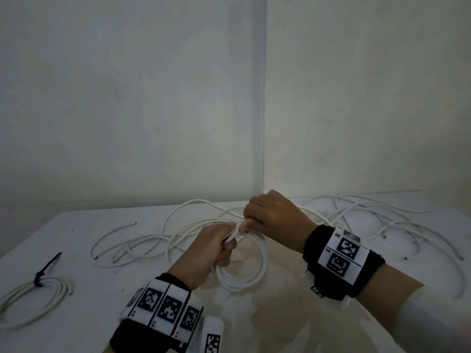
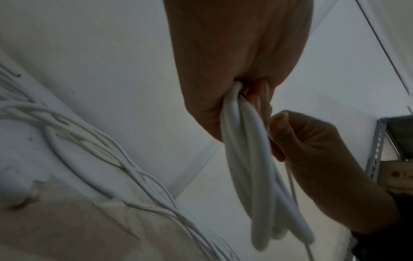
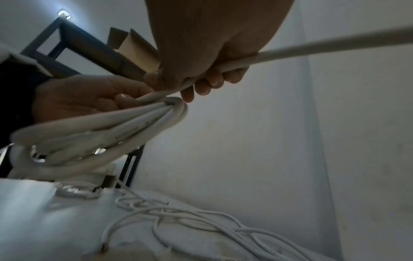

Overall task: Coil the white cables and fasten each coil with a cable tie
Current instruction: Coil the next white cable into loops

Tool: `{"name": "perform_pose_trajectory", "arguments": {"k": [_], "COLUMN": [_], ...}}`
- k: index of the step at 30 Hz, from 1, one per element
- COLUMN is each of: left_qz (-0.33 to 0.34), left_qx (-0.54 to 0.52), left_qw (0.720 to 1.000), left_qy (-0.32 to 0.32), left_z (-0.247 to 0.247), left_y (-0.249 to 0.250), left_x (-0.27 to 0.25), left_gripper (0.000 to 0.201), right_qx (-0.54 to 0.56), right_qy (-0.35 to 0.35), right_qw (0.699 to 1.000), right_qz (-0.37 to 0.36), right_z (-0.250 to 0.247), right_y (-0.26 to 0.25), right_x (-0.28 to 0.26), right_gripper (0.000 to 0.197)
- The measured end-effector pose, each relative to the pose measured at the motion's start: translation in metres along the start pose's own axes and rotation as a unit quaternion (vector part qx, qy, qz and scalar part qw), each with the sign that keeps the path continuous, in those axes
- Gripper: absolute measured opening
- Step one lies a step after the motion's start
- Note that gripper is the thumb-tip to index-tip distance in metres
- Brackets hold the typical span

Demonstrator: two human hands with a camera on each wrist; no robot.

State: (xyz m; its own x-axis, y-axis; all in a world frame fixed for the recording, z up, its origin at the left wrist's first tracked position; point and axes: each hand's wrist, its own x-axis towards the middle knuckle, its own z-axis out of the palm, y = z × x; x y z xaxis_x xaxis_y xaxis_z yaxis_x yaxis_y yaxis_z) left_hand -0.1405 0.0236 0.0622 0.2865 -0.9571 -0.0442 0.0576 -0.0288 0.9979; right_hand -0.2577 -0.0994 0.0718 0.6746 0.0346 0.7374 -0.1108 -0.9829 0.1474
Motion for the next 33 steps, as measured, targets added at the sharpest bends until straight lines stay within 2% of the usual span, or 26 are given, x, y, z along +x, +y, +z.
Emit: {"name": "perform_pose_trajectory", "arguments": {"k": [2, 3, 5, 7, 12, 17, 19, 23, 25, 27, 31, 33], "left_qz": [0.012, 0.021, 0.042, 0.060, 0.098, 0.110, 0.108, 0.090, 0.071, 0.071, 0.074, 0.072], "left_qx": [-0.049, -0.070, -0.093, -0.112, -0.156, -0.172, -0.196, -0.139, -0.119, -0.099, -0.115, -0.099], "left_qw": [0.999, 0.997, 0.994, 0.991, 0.977, 0.974, 0.972, 0.984, 0.989, 0.992, 0.988, 0.991], "left_qy": [0.016, 0.020, 0.029, 0.051, 0.103, 0.099, 0.077, 0.062, 0.044, 0.040, 0.069, 0.060], "left_z": [-0.002, -0.003, -0.003, -0.001, 0.005, 0.013, 0.015, 0.013, 0.012, 0.015, 0.019, 0.018], "left_y": [0.003, 0.005, 0.008, 0.008, 0.008, 0.004, 0.001, 0.003, 0.005, 0.007, 0.006, 0.004], "left_x": [-0.001, -0.002, -0.002, -0.001, 0.002, 0.003, 0.003, -0.004, -0.007, -0.009, -0.007, -0.008], "left_gripper": [0.034, 0.034, 0.033, 0.034, 0.030, 0.029, 0.031, 0.034, 0.038, 0.037, 0.038, 0.038], "right_qx": [0.041, 0.078, 0.171, 0.236, 0.328, 0.413, 0.402, 0.329, 0.316, 0.318, 0.334, 0.335], "right_qy": [-0.020, -0.033, -0.076, -0.119, -0.125, -0.061, -0.030, -0.047, -0.054, -0.053, -0.053, -0.059], "right_qw": [0.996, 0.988, 0.957, 0.922, 0.863, 0.805, 0.806, 0.849, 0.861, 0.863, 0.860, 0.862], "right_qz": [0.076, 0.127, 0.223, 0.283, 0.364, 0.420, 0.435, 0.410, 0.394, 0.390, 0.381, 0.376], "right_z": [-0.001, -0.002, -0.006, -0.011, -0.011, -0.016, -0.016, -0.015, -0.016, -0.016, -0.014, -0.014], "right_y": [0.007, 0.010, 0.011, 0.003, -0.010, -0.021, -0.021, -0.018, -0.016, -0.016, -0.020, -0.019], "right_x": [-0.006, -0.010, -0.017, -0.016, -0.011, -0.005, -0.002, 0.000, -0.001, 0.000, 0.000, -0.002], "right_gripper": [0.058, 0.050, 0.029, 0.023, 0.038, 0.045, 0.043, 0.039, 0.038, 0.038, 0.038, 0.037]}}
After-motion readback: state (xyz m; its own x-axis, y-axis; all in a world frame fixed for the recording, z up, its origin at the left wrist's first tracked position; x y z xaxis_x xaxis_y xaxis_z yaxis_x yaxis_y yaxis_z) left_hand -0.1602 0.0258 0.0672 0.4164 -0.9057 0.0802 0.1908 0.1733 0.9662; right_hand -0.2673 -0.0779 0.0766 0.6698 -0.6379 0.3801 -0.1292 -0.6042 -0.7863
